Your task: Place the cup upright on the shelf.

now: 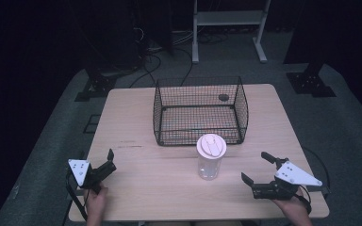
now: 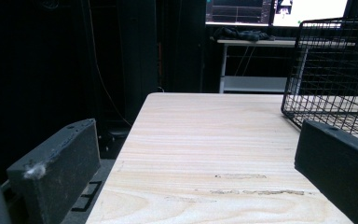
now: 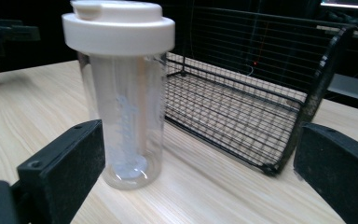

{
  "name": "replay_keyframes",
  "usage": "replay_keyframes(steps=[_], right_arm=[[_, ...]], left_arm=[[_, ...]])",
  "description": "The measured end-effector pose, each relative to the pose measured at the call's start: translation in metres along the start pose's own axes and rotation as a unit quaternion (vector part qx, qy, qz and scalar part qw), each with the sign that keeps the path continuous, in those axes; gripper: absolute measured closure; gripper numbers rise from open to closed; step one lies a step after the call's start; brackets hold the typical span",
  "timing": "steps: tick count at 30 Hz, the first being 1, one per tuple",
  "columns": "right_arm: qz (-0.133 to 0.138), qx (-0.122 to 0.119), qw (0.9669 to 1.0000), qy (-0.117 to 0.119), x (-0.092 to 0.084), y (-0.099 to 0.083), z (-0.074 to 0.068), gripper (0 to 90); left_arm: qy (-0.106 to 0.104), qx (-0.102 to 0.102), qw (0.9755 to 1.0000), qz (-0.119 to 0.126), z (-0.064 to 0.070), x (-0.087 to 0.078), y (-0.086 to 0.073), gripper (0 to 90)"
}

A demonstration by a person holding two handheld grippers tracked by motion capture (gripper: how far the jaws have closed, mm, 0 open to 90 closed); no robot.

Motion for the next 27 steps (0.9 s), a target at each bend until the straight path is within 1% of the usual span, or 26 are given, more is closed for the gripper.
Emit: replay_keyframes(steps=[1,2,3,5,6,7,10,11,12,17,19,22,23,24,26,27], right_arm=[[0.004,-0.001,1.0000,0.004,0.003,0.003,-0.006,1.5],[0.004,-0.001,1.0000,0.004,0.003,0.003,-0.006,1.5],[0.005,0.000,1.0000,0.008,0.004,0.004,-0.008,1.5],[0.005,-0.007,0.9999,0.011,0.008,0.007,-0.016,1.5],[0.005,-0.007,0.9999,0.011,0.008,0.007,-0.016,1.5],[0.005,-0.005,0.9999,0.014,0.011,0.010,-0.020,1.5],[0.006,-0.009,0.9998,0.017,0.017,0.013,-0.027,1.5],[0.006,-0.009,0.9998,0.017,0.017,0.013,-0.027,1.5],[0.007,-0.012,0.9997,0.020,0.021,0.014,-0.032,1.5],[0.005,-0.018,0.9993,0.032,0.033,0.019,-0.044,0.0],[0.006,-0.022,0.9992,0.034,0.037,0.021,-0.048,0.0],[0.007,-0.022,0.9991,0.035,0.043,0.025,-0.054,0.0],[0.006,-0.027,0.9991,0.032,0.046,0.025,-0.055,0.0],[0.005,-0.033,0.9991,0.024,0.048,0.026,-0.056,0.0],[0.006,-0.035,0.9991,0.023,0.051,0.028,-0.058,0.0],[0.006,-0.033,0.9992,0.021,0.056,0.030,-0.060,0.0]], left_arm=[[0.000,0.000,1.0000,0.000,0.000,0.000,0.000,0.0],[0.000,0.000,1.0000,0.000,0.000,0.000,0.000,0.0],[0.000,0.000,1.0000,0.000,0.000,0.000,0.000,0.0],[0.000,0.000,1.0000,0.000,0.000,0.000,0.000,0.0],[0.000,0.000,1.0000,0.000,0.000,0.000,0.000,0.0],[0.000,-0.001,1.0000,0.001,0.000,0.000,0.000,0.0],[-0.001,-0.002,1.0000,0.001,-0.001,0.000,0.000,0.0],[-0.001,-0.002,1.0000,0.001,-0.001,0.000,0.000,0.0],[0.000,-0.002,1.0000,0.001,-0.001,0.000,0.000,0.0],[-0.001,-0.003,1.0000,0.001,-0.001,0.000,0.000,0.0],[0.000,-0.004,1.0000,0.001,-0.001,0.000,0.000,0.0],[0.000,-0.004,1.0000,0.001,-0.001,0.000,0.000,0.0],[-0.001,-0.003,1.0000,0.001,-0.001,0.000,0.000,0.0],[-0.001,-0.003,1.0000,0.001,-0.001,0.000,0.000,0.0],[-0.001,-0.003,1.0000,0.001,-0.001,0.000,0.000,0.0],[-0.001,-0.003,1.0000,0.001,-0.001,0.000,0.000,0.0]])
Point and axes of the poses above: each handheld gripper's, and its own axes: x roughly forward along the jaws, y roughly out of its top, z roughly to its right, the point moved 8 cm from there along x, roughly forward along the jaws, and after that the axes turned 6 degrees about x, right-handed, at the moved point
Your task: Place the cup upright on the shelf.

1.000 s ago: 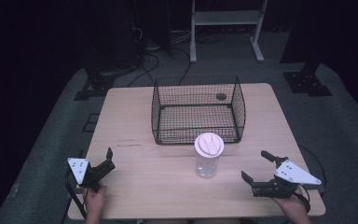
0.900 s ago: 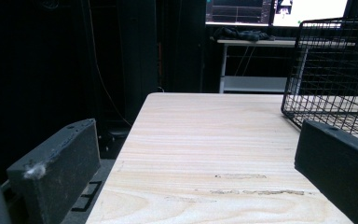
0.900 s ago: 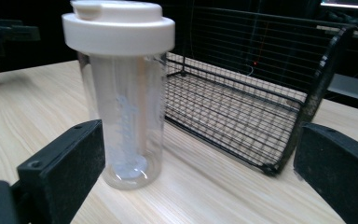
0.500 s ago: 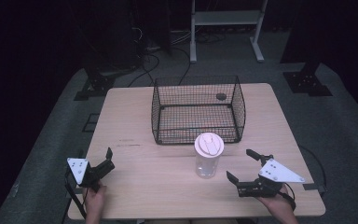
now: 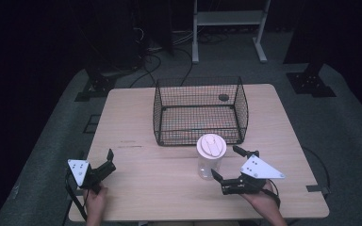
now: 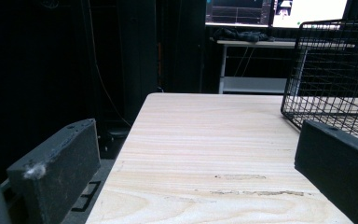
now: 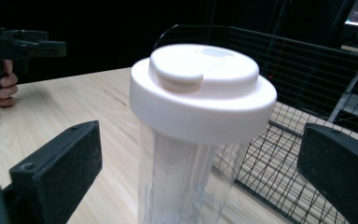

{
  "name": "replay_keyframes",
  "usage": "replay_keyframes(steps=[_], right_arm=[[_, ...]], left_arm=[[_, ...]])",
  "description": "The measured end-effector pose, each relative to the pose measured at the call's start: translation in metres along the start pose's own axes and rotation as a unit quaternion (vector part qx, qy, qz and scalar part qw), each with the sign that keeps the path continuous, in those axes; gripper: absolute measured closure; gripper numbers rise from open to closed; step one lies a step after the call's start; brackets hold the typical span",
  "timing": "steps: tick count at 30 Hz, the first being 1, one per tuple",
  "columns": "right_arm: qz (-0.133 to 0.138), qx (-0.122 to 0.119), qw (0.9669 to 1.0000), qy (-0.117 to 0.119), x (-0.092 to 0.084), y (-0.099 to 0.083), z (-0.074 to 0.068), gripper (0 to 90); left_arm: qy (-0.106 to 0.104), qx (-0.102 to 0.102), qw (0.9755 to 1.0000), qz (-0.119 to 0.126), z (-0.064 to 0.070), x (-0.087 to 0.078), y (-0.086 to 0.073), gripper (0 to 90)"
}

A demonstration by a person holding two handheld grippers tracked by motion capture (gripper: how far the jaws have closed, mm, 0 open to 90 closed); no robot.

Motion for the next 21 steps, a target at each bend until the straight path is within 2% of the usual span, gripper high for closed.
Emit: replay_keyframes(steps=[9,21], right_arm=[[-0.001,0.008,0.9999,-0.014,0.017,0.002,-0.001,0.0],[0.004,0.011,0.9998,-0.018,0.036,0.006,-0.002,0.0]], left_arm=[[0.000,-0.001,1.0000,0.000,0.000,0.000,0.000,0.0],[0.001,-0.001,1.0000,0.001,0.000,0.000,0.000,0.0]])
Point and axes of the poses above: each handheld gripper's, and its own axes: x roughly forward along the jaws, y roughly out of its top, z roughly to its right, the point moved 8 cm from there along x, roughly forward along the jaws, and after that the axes turned 6 degrees about x, right-handed, at the moved point
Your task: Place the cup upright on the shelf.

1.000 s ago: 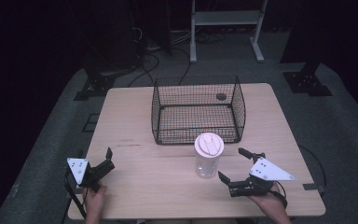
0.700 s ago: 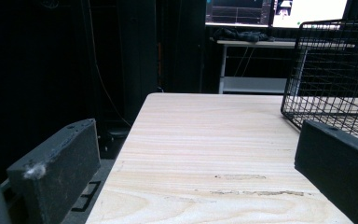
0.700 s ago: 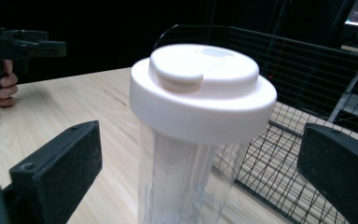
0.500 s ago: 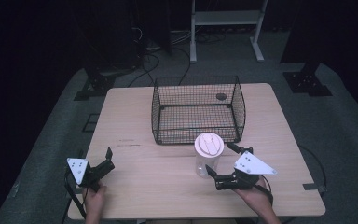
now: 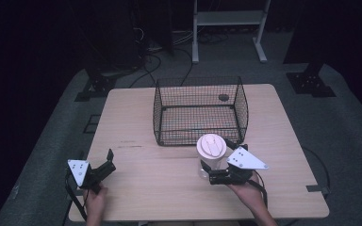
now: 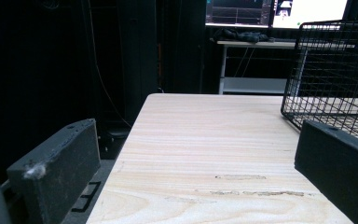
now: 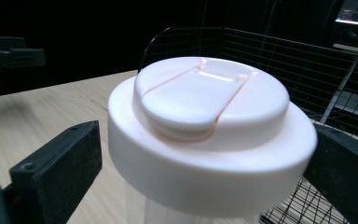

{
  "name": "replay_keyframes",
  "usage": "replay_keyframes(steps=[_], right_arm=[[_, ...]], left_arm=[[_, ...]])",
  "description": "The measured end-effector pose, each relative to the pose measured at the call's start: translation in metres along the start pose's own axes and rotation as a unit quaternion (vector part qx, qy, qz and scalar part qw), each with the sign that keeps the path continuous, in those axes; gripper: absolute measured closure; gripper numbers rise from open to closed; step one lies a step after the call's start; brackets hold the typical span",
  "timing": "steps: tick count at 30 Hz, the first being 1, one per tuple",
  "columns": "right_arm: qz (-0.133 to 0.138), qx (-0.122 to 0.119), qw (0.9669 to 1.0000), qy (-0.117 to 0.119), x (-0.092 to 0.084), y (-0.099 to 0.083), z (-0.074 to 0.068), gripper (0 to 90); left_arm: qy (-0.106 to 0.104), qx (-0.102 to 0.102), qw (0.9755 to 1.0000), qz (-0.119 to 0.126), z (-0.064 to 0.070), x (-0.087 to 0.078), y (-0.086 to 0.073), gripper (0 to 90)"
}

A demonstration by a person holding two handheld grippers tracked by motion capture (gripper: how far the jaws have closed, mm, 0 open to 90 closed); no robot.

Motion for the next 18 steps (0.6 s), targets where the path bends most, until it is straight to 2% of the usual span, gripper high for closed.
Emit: replay_keyframes(steps=[11,15,16,18], right_arm=[[0.004,0.000,0.9999,-0.016,0.012,-0.001,0.001,0.0],[0.003,0.000,0.9999,-0.013,0.012,-0.001,0.001,0.0],[0.005,-0.002,0.9999,-0.013,0.012,-0.001,0.002,3.7],[0.006,-0.003,0.9999,-0.008,0.011,0.000,0.001,3.8]], left_arm=[[-0.001,-0.001,1.0000,0.000,0.000,0.000,0.000,0.0],[-0.001,-0.001,1.0000,0.000,0.000,0.000,0.000,0.0],[-0.001,-0.001,1.0000,0.000,0.000,0.000,0.000,0.0],[-0.001,-0.001,1.0000,0.000,0.000,0.000,0.000,0.0]])
Point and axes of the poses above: each handheld gripper's, and its own axes: x roughly forward along the jaws, y roughly out of its top, z roughly to its right, the point moved 8 cm from there along x, roughly forward along the jaws, and after that the axes turned 6 degrees about x, right-handed, at the moved point
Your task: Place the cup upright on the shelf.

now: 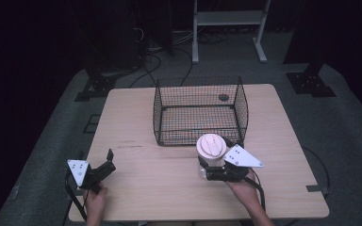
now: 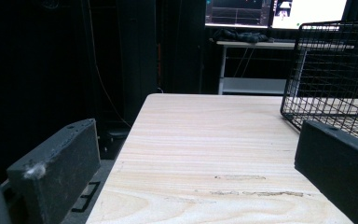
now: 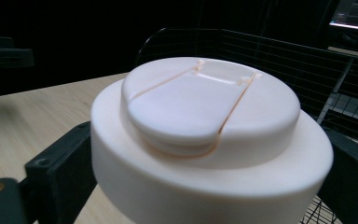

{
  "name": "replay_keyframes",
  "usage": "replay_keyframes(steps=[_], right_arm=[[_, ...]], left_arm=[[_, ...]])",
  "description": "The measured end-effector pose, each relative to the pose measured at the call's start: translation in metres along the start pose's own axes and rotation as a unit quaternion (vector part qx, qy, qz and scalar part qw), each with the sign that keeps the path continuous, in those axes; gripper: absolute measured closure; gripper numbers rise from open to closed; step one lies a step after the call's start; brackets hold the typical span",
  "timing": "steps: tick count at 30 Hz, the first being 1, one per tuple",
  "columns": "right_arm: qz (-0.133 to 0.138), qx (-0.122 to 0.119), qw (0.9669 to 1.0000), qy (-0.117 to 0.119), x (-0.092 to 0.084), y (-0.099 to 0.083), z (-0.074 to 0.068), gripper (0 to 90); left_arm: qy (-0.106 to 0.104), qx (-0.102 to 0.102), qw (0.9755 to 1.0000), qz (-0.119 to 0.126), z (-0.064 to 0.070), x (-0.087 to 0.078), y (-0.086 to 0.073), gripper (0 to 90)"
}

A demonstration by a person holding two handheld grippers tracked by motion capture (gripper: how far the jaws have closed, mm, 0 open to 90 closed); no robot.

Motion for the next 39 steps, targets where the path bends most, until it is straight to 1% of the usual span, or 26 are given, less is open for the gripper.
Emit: replay_keyframes(steps=[2,3,9,11,13,16,19,21,23,25,26,27,28,30,31,33,34,35,37,39], right_arm=[[0.000,-0.004,1.0000,0.000,0.000,0.000,0.000,3.9],[0.000,-0.006,1.0000,0.004,-0.001,0.000,0.001,4.0],[0.000,-0.009,0.9999,0.009,-0.002,0.000,0.004,4.2],[-0.002,-0.009,0.9998,0.016,-0.002,0.000,0.005,4.3],[-0.004,-0.010,0.9998,0.016,-0.003,0.000,0.006,4.3],[-0.007,-0.022,0.9996,0.017,-0.005,0.002,0.006,4.4],[-0.006,-0.022,0.9996,0.019,-0.006,0.005,0.007,4.4],[-0.001,-0.020,0.9995,0.026,-0.010,0.013,0.008,4.4],[0.000,-0.020,0.9994,0.027,-0.011,0.014,0.008,4.4],[0.005,-0.024,0.9992,0.030,-0.014,0.023,0.009,4.4],[0.005,-0.024,0.9992,0.030,-0.014,0.023,0.009,4.4],[0.009,-0.021,0.9991,0.037,-0.016,0.029,0.010,4.4],[0.009,-0.021,0.9991,0.037,-0.016,0.029,0.010,4.4],[0.011,-0.027,0.9989,0.036,-0.017,0.036,0.012,4.4],[0.015,-0.026,0.9989,0.035,-0.018,0.042,0.015,4.4],[0.015,-0.023,0.9989,0.038,-0.019,0.044,0.015,4.4],[0.018,-0.019,0.9988,0.041,-0.019,0.050,0.017,4.4],[0.018,-0.019,0.9988,0.041,-0.019,0.050,0.017,4.4],[0.017,-0.024,0.9988,0.038,-0.019,0.056,0.019,4.4],[0.020,-0.022,0.9987,0.042,-0.019,0.062,0.021,4.4]], left_arm=[[0.000,0.000,1.0000,0.000,0.000,0.000,0.000,0.0],[0.000,0.000,1.0000,0.000,0.000,0.000,0.000,0.0],[0.000,-0.001,1.0000,0.000,0.000,0.000,0.000,0.0],[0.000,0.000,1.0000,0.000,0.000,0.000,0.000,0.0],[0.000,0.000,1.0000,0.000,0.000,0.000,0.000,0.0],[0.000,-0.001,1.0000,0.000,0.000,0.000,0.000,0.0],[0.001,0.000,1.0000,-0.001,0.000,0.000,0.000,0.0],[0.001,0.000,1.0000,0.000,0.000,0.000,0.000,0.0],[0.001,0.000,1.0000,0.000,0.000,0.000,0.000,0.0],[0.001,0.000,1.0000,0.000,0.000,0.000,0.000,0.0],[0.001,0.000,1.0000,0.000,0.000,0.000,0.000,0.0],[0.001,0.000,1.0000,0.000,0.000,0.000,0.000,0.0],[0.001,0.000,1.0000,0.000,0.000,0.000,0.000,0.0],[0.000,0.000,1.0000,-0.001,0.000,0.000,0.000,0.0],[0.001,0.000,1.0000,0.000,0.000,0.000,0.000,0.0],[0.000,-0.001,1.0000,0.000,0.000,0.000,0.000,0.0],[0.000,-0.001,1.0000,-0.001,0.000,0.001,0.000,0.0],[0.000,0.000,1.0000,-0.001,0.000,0.000,0.000,0.0],[0.000,0.000,1.0000,-0.001,0.000,0.000,0.000,0.0],[0.001,0.000,1.0000,-0.001,0.000,0.000,0.000,0.0]])
Point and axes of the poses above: each handheld gripper's, and its own axes: x roughly forward along the jaws, y roughly out of its top, z roughly to its right, the point moved 8 cm from there along x, roughly forward along the jaws, and after that the axes turned 6 degrees about x, right-handed, at the moved point
